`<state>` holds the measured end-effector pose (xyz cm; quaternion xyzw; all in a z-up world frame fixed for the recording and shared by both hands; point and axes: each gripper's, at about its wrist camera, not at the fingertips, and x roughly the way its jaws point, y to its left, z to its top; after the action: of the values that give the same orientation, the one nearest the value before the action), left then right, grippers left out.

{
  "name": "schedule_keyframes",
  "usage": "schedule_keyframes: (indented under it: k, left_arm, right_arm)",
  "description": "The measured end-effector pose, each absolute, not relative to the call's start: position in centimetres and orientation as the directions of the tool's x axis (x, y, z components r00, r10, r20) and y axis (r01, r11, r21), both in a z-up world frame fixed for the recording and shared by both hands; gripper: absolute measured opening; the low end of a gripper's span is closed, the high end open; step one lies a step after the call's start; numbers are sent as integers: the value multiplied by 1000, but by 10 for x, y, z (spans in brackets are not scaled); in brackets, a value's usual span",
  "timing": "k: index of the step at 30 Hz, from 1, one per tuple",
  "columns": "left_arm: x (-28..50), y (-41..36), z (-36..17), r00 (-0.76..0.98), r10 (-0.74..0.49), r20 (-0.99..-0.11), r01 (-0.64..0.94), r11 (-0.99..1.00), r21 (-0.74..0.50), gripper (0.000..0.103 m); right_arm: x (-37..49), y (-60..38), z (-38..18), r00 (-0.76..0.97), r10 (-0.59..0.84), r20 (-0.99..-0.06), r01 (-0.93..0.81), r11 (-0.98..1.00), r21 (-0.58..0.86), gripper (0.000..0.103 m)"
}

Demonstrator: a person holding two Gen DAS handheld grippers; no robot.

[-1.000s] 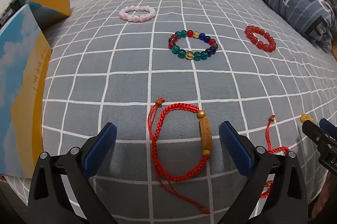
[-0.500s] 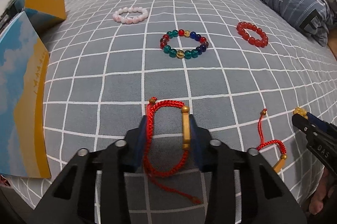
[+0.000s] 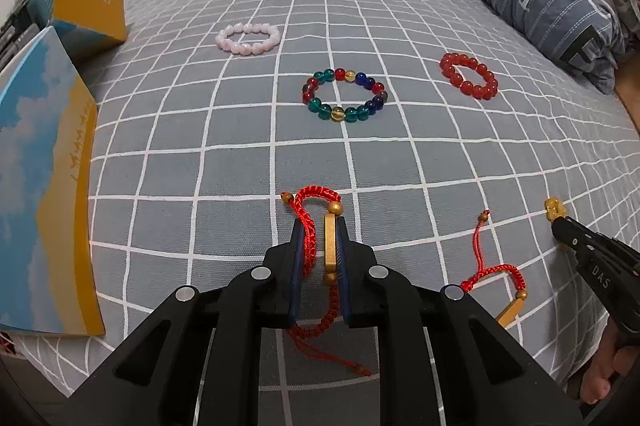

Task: Organize jewelry
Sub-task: 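Grasp the red cord bracelet with the left tool while the right tool grasps the amber bracelet, then carry the red cord and amber bracelets over the white box with both tools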

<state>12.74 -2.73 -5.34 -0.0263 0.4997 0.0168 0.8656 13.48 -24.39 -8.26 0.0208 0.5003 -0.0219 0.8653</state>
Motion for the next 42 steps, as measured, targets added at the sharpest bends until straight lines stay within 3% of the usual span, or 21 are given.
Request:
schedule_keyframes:
  k: [12,42]
  left_arm:
    - [125,-27,-45,508,-11,-861,-48,998,-41,14]
    - [85,-9,33,654,-18,-756,-27,999,-47,14]
  right_arm:
    - [131,-245,-69,534,-21,-845,67,998,17,9]
    - [108,-211,1,677,-33,-735,50,999,1,9]
